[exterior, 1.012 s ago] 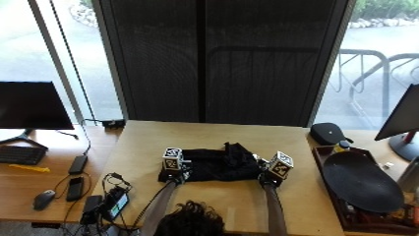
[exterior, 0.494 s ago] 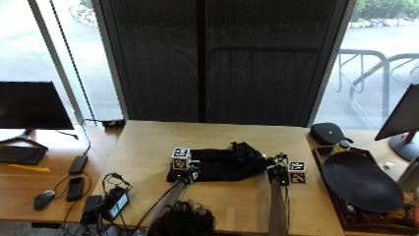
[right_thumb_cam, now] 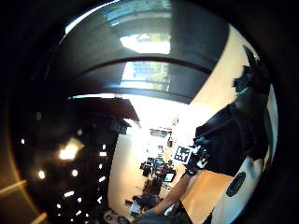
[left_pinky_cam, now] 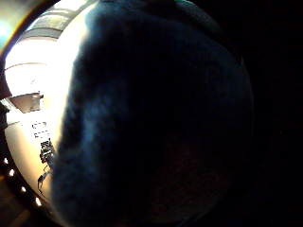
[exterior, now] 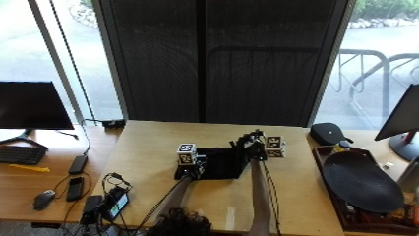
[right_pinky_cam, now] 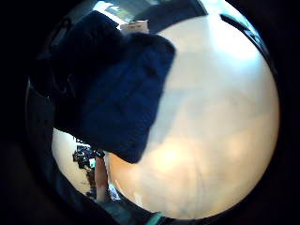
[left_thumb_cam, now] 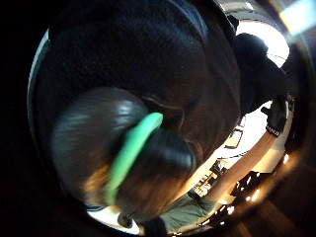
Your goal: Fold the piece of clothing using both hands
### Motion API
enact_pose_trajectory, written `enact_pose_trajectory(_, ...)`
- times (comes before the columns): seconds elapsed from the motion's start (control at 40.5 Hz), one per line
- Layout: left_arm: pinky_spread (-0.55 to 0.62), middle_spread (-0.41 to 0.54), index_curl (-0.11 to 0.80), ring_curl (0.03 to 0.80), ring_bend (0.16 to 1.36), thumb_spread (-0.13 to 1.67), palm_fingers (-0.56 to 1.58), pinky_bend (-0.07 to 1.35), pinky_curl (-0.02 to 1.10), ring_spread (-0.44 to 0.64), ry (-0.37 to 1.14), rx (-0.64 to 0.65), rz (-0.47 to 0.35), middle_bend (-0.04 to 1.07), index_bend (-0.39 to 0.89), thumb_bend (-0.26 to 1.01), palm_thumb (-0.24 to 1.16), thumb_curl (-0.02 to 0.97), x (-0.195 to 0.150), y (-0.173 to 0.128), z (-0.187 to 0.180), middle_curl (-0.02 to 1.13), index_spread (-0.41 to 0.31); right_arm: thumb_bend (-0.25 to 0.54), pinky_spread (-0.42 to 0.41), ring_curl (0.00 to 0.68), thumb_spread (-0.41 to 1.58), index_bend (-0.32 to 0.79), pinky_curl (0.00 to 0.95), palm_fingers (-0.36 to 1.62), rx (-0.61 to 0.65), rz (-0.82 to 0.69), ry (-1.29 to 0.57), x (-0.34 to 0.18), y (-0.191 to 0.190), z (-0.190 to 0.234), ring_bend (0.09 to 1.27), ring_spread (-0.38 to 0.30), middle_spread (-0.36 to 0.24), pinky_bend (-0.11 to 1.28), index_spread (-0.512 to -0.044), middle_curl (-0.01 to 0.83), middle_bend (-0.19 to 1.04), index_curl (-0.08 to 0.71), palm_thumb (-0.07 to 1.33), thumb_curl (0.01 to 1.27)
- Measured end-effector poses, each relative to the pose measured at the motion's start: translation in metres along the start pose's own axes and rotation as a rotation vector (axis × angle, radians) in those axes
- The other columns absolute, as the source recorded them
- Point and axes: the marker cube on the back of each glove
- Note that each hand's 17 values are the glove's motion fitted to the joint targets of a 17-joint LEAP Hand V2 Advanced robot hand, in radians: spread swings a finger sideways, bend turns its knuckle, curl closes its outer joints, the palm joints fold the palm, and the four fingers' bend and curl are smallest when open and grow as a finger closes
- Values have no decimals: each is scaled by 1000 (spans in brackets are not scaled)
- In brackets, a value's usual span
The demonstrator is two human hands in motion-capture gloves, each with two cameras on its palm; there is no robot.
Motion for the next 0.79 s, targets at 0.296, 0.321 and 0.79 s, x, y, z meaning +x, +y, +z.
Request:
enact_pose_trajectory(0.296,347,33,350,336,561,1322,324,565,360,279,757,49,163,226,90,-29,-50,154,-32,-10,-65,364,-133,325,-115,383,692,329,315,1084,-167,-547,-20,-121,-18,128,326,-191,-65,319,-209,375,148,470,1252,797)
enact_pose_trajectory(0.321,331,28,348,335,561,1334,341,563,358,272,779,93,176,230,104,-26,-45,152,-37,-9,-73,367,-136,329,-114,384,689,339,314,1097,-192,-523,43,-120,-17,139,323,-191,-70,306,-209,376,156,475,1250,803)
enact_pose_trajectory(0.79,227,-28,330,337,541,1472,449,478,363,168,794,482,37,299,137,-14,-26,122,-135,20,-139,420,-145,372,-94,415,655,295,334,1105,-811,-614,451,-86,80,334,328,-179,-74,235,-217,402,178,498,1238,898)
